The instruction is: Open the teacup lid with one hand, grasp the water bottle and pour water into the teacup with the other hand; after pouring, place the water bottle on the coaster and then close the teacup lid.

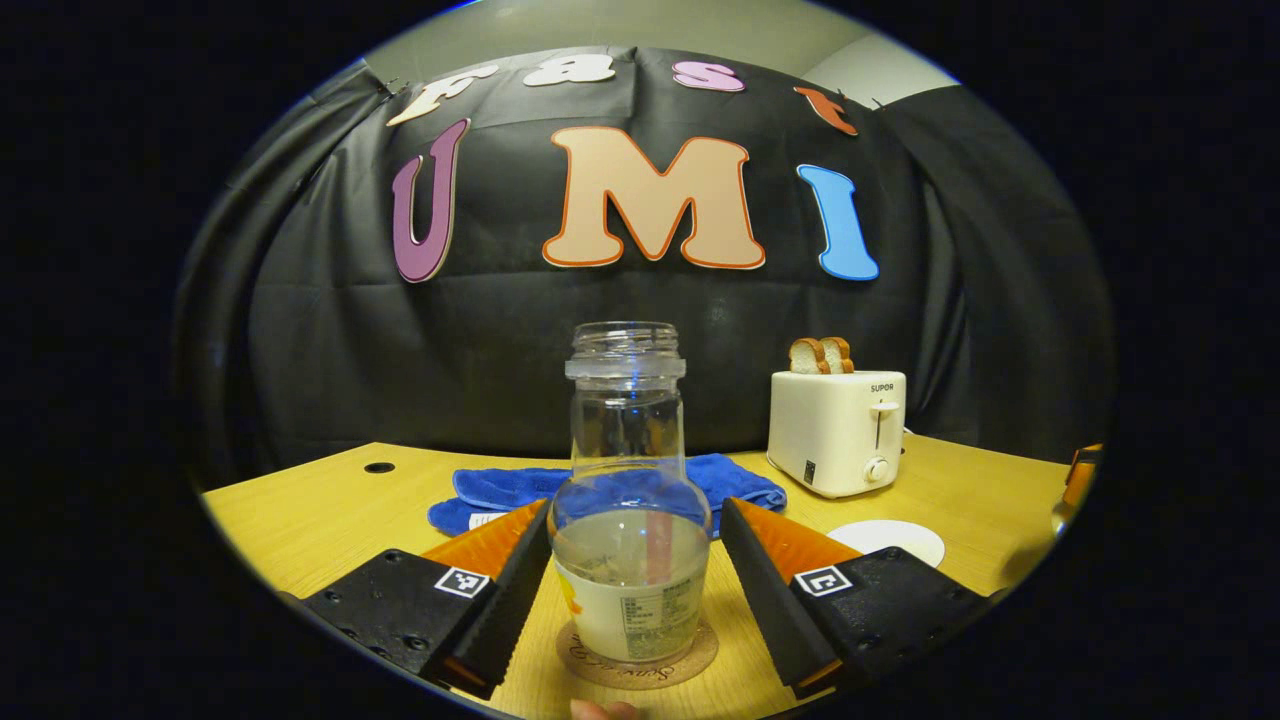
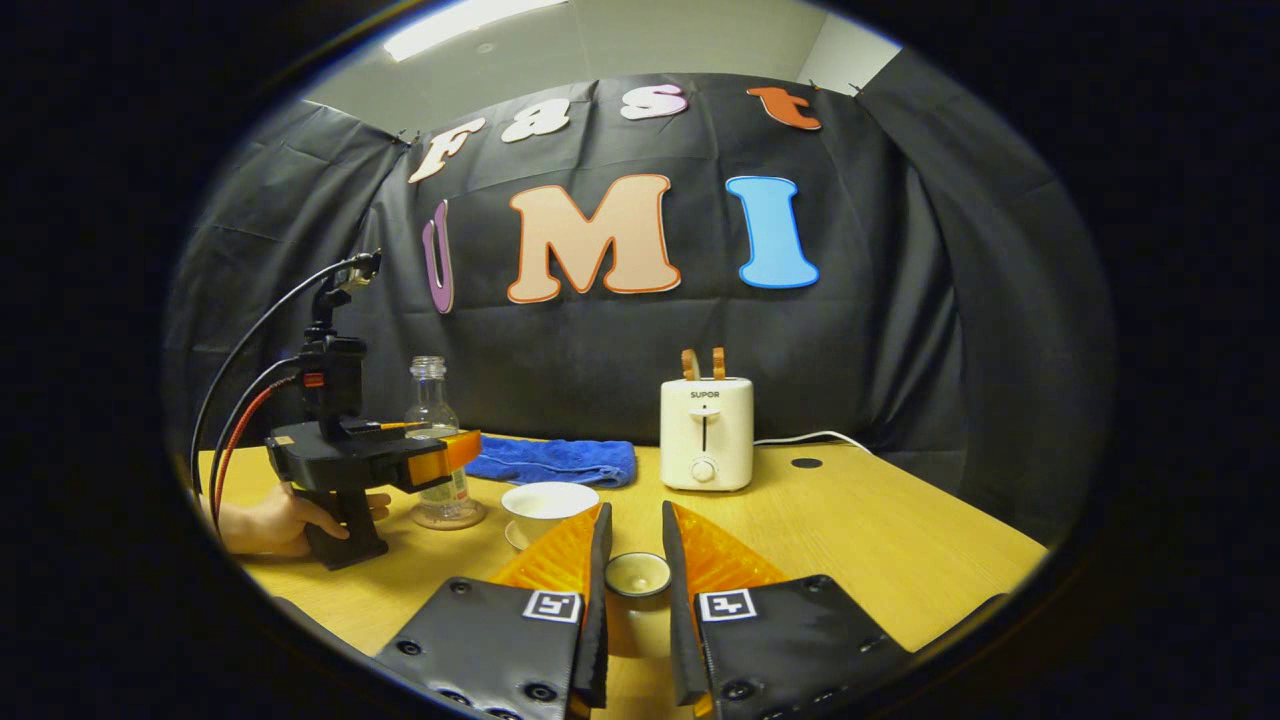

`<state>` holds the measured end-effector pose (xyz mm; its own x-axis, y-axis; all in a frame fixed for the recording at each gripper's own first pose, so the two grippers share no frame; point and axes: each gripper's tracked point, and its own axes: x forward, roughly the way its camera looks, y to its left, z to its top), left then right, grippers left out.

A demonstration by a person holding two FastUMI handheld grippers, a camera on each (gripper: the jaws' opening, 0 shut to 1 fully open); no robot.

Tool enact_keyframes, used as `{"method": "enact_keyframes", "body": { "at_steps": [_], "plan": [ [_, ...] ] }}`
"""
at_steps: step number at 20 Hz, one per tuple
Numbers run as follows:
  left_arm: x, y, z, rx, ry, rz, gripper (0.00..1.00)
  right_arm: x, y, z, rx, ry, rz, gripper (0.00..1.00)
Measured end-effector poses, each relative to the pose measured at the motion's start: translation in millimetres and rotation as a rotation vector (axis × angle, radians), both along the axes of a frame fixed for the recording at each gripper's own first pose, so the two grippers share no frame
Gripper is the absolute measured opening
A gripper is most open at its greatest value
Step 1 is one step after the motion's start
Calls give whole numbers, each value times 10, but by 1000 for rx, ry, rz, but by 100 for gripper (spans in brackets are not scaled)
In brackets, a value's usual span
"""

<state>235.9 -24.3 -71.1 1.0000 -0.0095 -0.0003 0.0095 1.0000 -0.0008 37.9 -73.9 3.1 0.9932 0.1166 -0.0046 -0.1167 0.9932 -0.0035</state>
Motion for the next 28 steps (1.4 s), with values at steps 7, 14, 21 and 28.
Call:
{"method": "enact_keyframes", "body": {
  "at_steps": [7,14,21,28],
  "plan": [
    [-496,128,15,3,-2,41,96,333,343,-32,2,8,67,28],
    [-1261,246,40,5,-2,29,96,822,607,-86,1,17,75,28],
    [-1710,400,56,6,-6,28,95,1214,869,-108,2,21,100,28],
    [-1719,404,42,6,-2,25,95,1360,979,-208,-15,76,114,29]
  ]
}}
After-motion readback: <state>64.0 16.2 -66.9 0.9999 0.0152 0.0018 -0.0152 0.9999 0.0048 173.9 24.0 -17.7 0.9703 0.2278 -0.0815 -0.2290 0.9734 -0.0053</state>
